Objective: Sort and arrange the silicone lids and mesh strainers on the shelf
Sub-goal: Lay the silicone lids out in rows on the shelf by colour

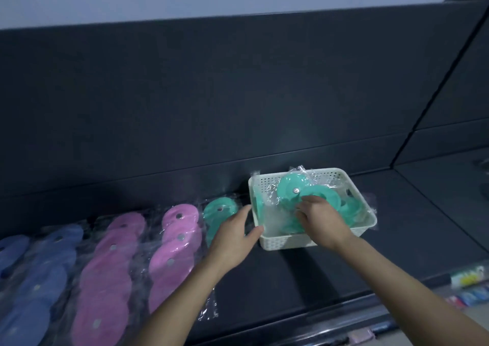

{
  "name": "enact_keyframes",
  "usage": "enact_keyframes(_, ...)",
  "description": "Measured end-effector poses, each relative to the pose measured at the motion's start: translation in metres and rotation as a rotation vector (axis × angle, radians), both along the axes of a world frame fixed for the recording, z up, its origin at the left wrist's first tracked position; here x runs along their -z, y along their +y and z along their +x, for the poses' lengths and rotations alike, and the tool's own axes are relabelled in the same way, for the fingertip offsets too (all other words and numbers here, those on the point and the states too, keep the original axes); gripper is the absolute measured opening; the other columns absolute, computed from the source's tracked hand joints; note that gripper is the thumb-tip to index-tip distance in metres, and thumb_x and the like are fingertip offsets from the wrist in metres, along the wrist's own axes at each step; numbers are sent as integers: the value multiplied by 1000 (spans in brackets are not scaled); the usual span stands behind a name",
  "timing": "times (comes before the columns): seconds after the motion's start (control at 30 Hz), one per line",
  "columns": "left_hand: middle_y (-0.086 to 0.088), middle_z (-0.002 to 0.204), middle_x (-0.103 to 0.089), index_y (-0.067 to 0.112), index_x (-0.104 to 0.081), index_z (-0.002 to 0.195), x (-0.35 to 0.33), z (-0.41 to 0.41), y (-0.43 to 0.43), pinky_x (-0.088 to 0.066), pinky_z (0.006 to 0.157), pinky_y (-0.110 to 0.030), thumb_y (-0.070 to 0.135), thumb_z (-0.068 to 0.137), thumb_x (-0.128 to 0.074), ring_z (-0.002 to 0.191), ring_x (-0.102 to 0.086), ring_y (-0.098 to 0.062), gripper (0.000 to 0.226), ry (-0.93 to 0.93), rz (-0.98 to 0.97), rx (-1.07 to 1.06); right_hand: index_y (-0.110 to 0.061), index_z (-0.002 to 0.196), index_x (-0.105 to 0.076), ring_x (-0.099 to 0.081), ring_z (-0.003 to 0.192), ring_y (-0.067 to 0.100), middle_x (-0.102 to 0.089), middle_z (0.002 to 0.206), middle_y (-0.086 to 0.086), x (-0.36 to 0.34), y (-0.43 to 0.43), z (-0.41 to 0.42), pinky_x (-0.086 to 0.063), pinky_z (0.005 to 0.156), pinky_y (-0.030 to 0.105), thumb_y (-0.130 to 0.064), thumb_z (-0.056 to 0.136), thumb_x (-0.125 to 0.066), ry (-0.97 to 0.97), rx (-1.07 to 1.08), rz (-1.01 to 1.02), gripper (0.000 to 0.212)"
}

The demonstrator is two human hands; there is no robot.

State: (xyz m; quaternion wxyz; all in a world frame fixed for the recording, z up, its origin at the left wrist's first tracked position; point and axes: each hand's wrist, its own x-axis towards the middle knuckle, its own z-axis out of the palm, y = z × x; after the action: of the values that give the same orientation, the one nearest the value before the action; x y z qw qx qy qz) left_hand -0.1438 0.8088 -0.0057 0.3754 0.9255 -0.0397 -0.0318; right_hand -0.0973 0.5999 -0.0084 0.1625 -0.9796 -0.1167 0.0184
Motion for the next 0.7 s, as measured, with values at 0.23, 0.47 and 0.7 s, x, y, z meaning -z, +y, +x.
enact_keyframes(0.23, -4, 109, -70, 17, -56, 129, 14, 20, -38, -49, 85, -26, 12, 89, -59, 95, -65, -17, 41, 85, -92, -173, -16, 133, -48, -38, 130, 35, -46, 136, 15, 13, -49, 28, -35, 107, 42, -47, 85, -44, 100, -20, -151, 58)
enact_keyframes(0.47, -2, 125, -63, 17, -55, 132, 18, 28, -80, -48, 94, -28, 14, 90, -59, 111, -60, -17, 42, 109, -93, -150, -20, 132, -44, -52, 114, 33, -53, 127, 8, 6, -99, 46, -44, 91, 37, -53, 89, -50, 105, -25, -237, 54)
enact_keyframes(0.7, -4, 123, -63, 17, -54, 133, 21, 34, -113, -42, 84, -17, 15, 91, -57, 109, -60, -15, 42, 84, -49, -183, -19, 137, -47, -50, 121, 20, -54, 135, 1, -18, -153, 62, -38, 101, 29, -36, 83, -69, 322, -156, -49, 60)
